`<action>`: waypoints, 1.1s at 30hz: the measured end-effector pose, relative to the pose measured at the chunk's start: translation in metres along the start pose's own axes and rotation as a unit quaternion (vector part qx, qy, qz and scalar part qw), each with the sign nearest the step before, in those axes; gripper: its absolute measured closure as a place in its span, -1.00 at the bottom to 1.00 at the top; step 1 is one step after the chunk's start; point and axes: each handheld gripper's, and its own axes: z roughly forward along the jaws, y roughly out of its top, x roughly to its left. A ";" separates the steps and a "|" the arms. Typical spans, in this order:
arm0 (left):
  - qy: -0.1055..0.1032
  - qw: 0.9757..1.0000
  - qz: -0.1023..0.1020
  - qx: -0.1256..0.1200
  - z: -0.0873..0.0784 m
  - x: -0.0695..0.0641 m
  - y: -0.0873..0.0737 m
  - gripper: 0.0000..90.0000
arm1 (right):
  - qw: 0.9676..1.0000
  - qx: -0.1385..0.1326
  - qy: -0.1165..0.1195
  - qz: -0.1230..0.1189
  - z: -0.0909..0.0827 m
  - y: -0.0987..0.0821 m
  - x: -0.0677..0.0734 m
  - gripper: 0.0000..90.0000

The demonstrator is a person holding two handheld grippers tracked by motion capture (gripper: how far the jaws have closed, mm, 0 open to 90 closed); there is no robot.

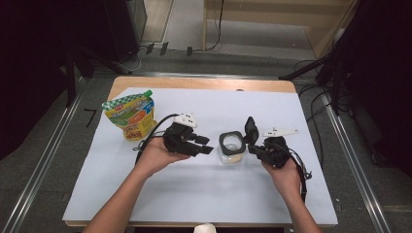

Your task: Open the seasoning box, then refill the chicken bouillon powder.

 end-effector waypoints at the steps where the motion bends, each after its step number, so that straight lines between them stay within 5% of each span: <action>1: -0.001 1.000 -0.011 -0.004 -0.004 0.002 -0.003 0.31 | 1.000 -0.001 0.001 0.000 -0.002 -0.001 0.001 1.00; 3: -0.004 0.999 -0.036 0.005 -0.012 0.007 -0.009 0.26 | 1.000 -0.004 0.006 0.004 -0.010 -0.003 0.004 1.00; 9: 0.034 0.998 -0.044 0.012 -0.036 0.017 -0.025 0.10 | 1.000 -0.009 0.024 -0.006 -0.032 -0.010 0.020 0.92; 14: 0.050 0.997 -0.059 -0.006 -0.057 0.022 -0.033 0.09 | 0.999 -0.013 0.037 -0.014 -0.039 -0.017 0.031 0.72; 19: 0.067 0.995 -0.078 -0.011 -0.073 0.027 -0.046 0.11 | 0.998 -0.007 0.058 -0.005 -0.035 -0.025 0.035 0.46; 21: 0.074 0.994 -0.086 -0.004 -0.078 0.031 -0.050 0.09 | 0.998 -0.013 0.064 -0.022 -0.034 -0.028 0.037 0.37; 33: 0.115 0.988 -0.104 -0.007 -0.110 0.040 -0.066 0.03 | 0.994 0.002 0.097 -0.055 -0.021 -0.021 0.058 0.26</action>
